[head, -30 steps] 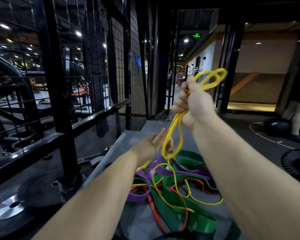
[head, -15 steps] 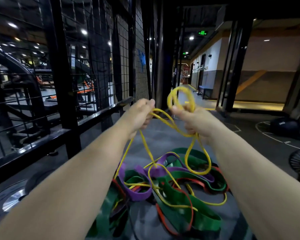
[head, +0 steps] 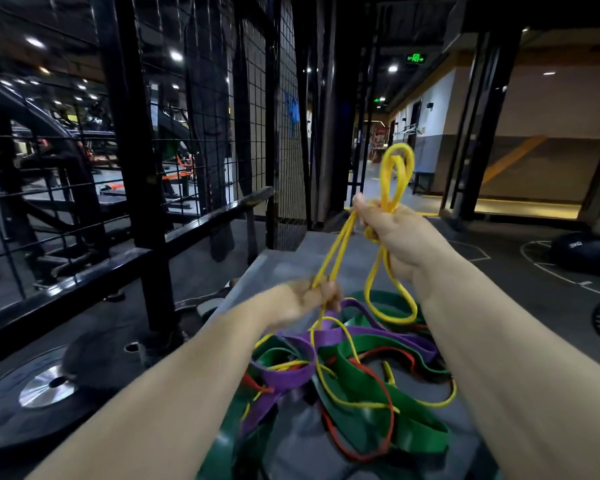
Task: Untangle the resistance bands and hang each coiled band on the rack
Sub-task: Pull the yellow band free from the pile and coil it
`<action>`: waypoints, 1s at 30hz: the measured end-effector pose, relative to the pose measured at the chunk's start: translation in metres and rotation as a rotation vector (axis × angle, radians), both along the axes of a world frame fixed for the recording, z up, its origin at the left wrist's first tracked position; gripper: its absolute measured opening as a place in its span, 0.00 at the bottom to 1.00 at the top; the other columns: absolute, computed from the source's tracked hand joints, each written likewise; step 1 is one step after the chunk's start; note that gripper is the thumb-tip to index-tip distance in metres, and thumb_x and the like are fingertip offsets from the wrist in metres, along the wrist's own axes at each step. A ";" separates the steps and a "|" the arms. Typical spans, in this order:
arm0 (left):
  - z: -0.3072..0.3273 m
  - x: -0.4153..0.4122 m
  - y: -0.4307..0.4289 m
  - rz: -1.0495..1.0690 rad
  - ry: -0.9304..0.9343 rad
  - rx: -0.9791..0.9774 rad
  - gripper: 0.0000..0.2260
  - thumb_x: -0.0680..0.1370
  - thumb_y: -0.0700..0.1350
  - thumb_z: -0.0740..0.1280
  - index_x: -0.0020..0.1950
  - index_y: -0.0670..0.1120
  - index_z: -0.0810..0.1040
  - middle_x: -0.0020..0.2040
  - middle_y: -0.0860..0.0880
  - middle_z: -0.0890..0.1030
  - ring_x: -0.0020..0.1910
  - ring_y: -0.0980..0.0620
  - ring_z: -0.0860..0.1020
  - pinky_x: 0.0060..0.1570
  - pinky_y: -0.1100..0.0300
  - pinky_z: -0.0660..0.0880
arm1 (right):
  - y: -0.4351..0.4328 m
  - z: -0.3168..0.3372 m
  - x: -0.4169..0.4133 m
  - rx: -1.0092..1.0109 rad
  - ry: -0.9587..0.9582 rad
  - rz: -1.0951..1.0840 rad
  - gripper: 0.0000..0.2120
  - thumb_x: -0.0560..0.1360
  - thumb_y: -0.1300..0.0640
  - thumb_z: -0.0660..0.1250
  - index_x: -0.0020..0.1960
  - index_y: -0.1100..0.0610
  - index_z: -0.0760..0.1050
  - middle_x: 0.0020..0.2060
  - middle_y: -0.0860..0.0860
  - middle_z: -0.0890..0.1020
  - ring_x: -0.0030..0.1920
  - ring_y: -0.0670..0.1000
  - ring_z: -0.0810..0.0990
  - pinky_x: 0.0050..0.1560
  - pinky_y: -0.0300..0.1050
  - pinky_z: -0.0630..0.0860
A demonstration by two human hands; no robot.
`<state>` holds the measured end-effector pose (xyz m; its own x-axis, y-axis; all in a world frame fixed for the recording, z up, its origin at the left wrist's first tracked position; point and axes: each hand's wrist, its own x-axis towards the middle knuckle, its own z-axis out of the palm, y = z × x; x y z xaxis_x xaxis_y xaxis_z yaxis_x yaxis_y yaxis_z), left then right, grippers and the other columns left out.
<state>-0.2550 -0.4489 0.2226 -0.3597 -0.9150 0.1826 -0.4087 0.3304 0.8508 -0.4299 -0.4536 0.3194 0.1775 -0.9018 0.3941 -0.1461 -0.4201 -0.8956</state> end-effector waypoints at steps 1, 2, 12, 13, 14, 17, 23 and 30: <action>-0.009 0.002 -0.002 0.029 -0.056 -0.009 0.15 0.81 0.56 0.58 0.50 0.46 0.77 0.45 0.53 0.79 0.49 0.56 0.76 0.56 0.60 0.71 | 0.001 0.001 0.000 -0.004 -0.073 -0.035 0.15 0.80 0.48 0.64 0.38 0.54 0.72 0.31 0.46 0.71 0.34 0.46 0.69 0.43 0.40 0.67; -0.014 0.006 -0.004 0.083 -0.118 -0.022 0.13 0.82 0.54 0.59 0.51 0.46 0.77 0.46 0.55 0.79 0.50 0.56 0.76 0.55 0.60 0.69 | 0.000 0.001 0.001 -0.007 -0.155 -0.040 0.13 0.80 0.49 0.63 0.40 0.55 0.74 0.32 0.47 0.73 0.33 0.45 0.72 0.42 0.39 0.69; 0.012 0.027 -0.022 0.258 0.202 -0.036 0.14 0.80 0.42 0.63 0.35 0.48 0.67 0.27 0.55 0.68 0.27 0.54 0.62 0.31 0.60 0.64 | -0.009 -0.008 0.000 0.367 -0.745 0.007 0.14 0.78 0.51 0.68 0.38 0.56 0.70 0.26 0.51 0.71 0.19 0.45 0.65 0.25 0.37 0.71; 0.019 0.026 -0.023 0.256 0.193 -0.080 0.16 0.82 0.43 0.61 0.35 0.49 0.66 0.27 0.55 0.66 0.27 0.55 0.61 0.31 0.59 0.62 | -0.010 -0.012 0.001 0.358 -0.499 -0.039 0.13 0.77 0.52 0.70 0.38 0.56 0.72 0.27 0.52 0.71 0.19 0.44 0.63 0.23 0.36 0.66; 0.024 0.025 -0.024 0.238 0.200 -0.102 0.16 0.83 0.45 0.60 0.35 0.49 0.66 0.27 0.56 0.64 0.27 0.56 0.61 0.33 0.58 0.61 | -0.012 -0.017 0.004 0.330 -0.249 -0.069 0.12 0.75 0.52 0.72 0.39 0.57 0.73 0.28 0.52 0.73 0.19 0.45 0.63 0.23 0.37 0.65; 0.030 0.020 -0.029 0.187 0.196 -0.051 0.14 0.83 0.50 0.58 0.38 0.49 0.69 0.28 0.56 0.64 0.27 0.57 0.61 0.34 0.59 0.62 | -0.019 -0.038 0.016 0.234 0.237 0.011 0.16 0.70 0.50 0.77 0.33 0.56 0.73 0.24 0.52 0.74 0.24 0.51 0.67 0.29 0.43 0.67; 0.000 0.024 -0.036 0.158 0.272 0.052 0.12 0.83 0.51 0.58 0.43 0.46 0.71 0.34 0.51 0.68 0.34 0.55 0.66 0.41 0.60 0.67 | -0.031 -0.073 0.033 0.291 0.432 0.138 0.20 0.66 0.58 0.80 0.29 0.54 0.68 0.23 0.53 0.70 0.26 0.52 0.69 0.31 0.44 0.69; -0.027 0.061 -0.026 0.247 -0.070 0.073 0.15 0.79 0.55 0.65 0.63 0.51 0.74 0.52 0.57 0.78 0.50 0.60 0.76 0.51 0.63 0.71 | -0.040 -0.087 0.048 0.364 -0.023 -0.015 0.16 0.73 0.60 0.73 0.33 0.56 0.68 0.28 0.56 0.66 0.21 0.49 0.60 0.24 0.40 0.60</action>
<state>-0.1943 -0.4748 0.1953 -0.1335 -0.9864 0.0957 -0.5284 0.1525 0.8352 -0.3823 -0.4939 0.2322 0.1577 -0.9862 0.0509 -0.1281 -0.0716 -0.9892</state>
